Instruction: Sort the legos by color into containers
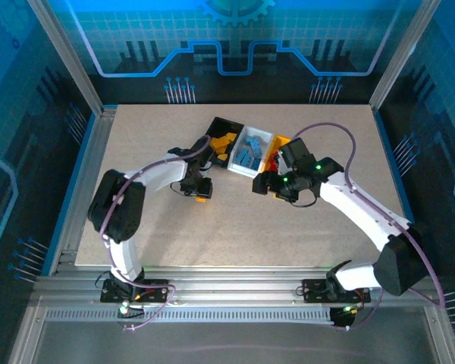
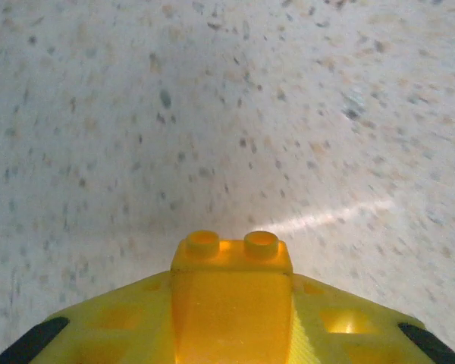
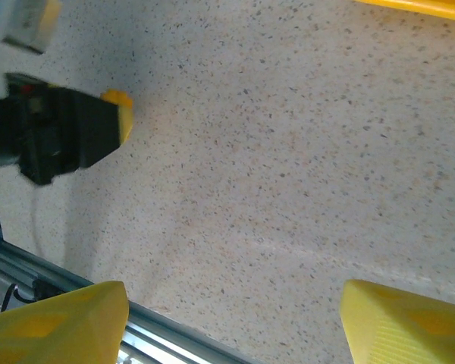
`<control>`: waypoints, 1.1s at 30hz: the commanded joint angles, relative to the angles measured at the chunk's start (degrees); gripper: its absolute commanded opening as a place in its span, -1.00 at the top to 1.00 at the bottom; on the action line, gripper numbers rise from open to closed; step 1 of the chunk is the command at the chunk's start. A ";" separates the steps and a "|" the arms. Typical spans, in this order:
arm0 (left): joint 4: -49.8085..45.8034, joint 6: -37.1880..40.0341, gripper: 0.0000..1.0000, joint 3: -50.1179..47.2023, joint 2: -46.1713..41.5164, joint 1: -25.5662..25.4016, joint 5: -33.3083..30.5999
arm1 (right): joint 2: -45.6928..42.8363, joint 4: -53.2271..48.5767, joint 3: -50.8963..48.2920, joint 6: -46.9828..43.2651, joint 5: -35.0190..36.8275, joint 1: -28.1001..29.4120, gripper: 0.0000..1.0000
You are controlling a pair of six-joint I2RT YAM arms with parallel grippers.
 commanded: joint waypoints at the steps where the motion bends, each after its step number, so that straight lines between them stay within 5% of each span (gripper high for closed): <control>1: -0.35 -7.49 0.30 -3.37 -7.56 0.35 5.44 | 3.59 3.24 2.57 0.21 -3.70 1.00 -0.51; 9: 1.33 -20.86 0.30 -9.25 -20.74 0.23 13.22 | 10.51 3.64 9.81 -2.73 -7.25 1.89 -0.51; 16: -1.79 -26.83 0.29 -6.49 -29.15 0.11 13.08 | 17.67 2.44 17.30 -3.63 -10.71 1.81 -0.51; 33: -4.70 -24.43 0.28 9.95 -29.10 10.96 23.85 | 20.80 -8.20 33.03 0.16 -3.86 5.22 -0.50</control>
